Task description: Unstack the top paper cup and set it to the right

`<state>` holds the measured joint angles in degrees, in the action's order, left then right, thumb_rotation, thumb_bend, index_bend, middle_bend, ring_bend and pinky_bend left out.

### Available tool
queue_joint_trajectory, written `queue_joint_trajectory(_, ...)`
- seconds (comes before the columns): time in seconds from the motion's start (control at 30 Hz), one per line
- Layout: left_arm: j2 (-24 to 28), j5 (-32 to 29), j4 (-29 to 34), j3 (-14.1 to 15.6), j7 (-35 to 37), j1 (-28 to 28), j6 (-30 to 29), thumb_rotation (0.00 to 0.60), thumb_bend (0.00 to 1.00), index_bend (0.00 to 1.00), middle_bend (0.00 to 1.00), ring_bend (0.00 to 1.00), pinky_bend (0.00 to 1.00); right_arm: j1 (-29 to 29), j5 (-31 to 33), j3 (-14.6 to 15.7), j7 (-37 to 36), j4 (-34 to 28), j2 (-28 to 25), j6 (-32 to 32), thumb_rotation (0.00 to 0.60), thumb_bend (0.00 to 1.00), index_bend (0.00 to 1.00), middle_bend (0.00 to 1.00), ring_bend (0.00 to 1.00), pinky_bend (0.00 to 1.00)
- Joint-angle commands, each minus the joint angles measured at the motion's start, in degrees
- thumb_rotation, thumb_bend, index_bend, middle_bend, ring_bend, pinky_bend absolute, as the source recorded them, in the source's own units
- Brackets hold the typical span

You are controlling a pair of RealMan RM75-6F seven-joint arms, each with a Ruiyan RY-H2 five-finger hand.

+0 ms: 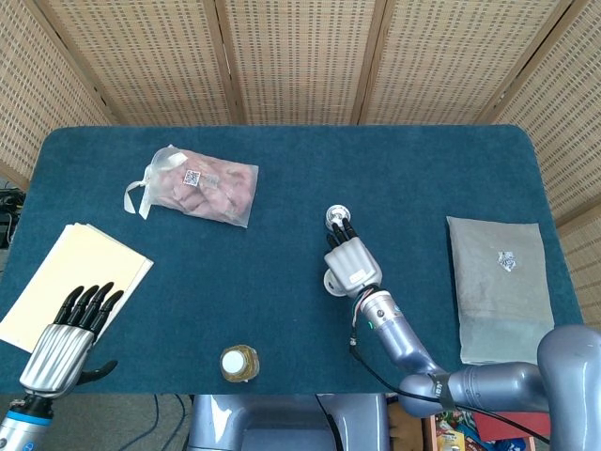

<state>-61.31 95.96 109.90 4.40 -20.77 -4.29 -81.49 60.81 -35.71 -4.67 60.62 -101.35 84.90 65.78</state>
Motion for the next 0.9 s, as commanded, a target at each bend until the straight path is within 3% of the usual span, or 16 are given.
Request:
queue_joint_trajectory(0.03, -0.02, 0.0, -0.03, 0.02, -0.03, -0.02, 0.06, 0.6, 0.16, 0.0, 0.0, 0.0, 0.0, 0.28, 0.4, -0.18, 0.71, -0.61, -0.34, 0.47, 0.6, 0.38, 0.48, 0.18, 0.0, 0.04)
queue_joint_trajectory(0.9, 0.35, 0.29, 0.1, 0.08, 0.45, 0.19, -0.57, 0.6, 0.16, 0.0, 0.0, 0.0, 0.0, 4.4, 5.0, -1.02, 9.92, -8.11, -6.28, 4.49, 0.6, 0.38, 0.48, 0.18, 0.0, 0.04)
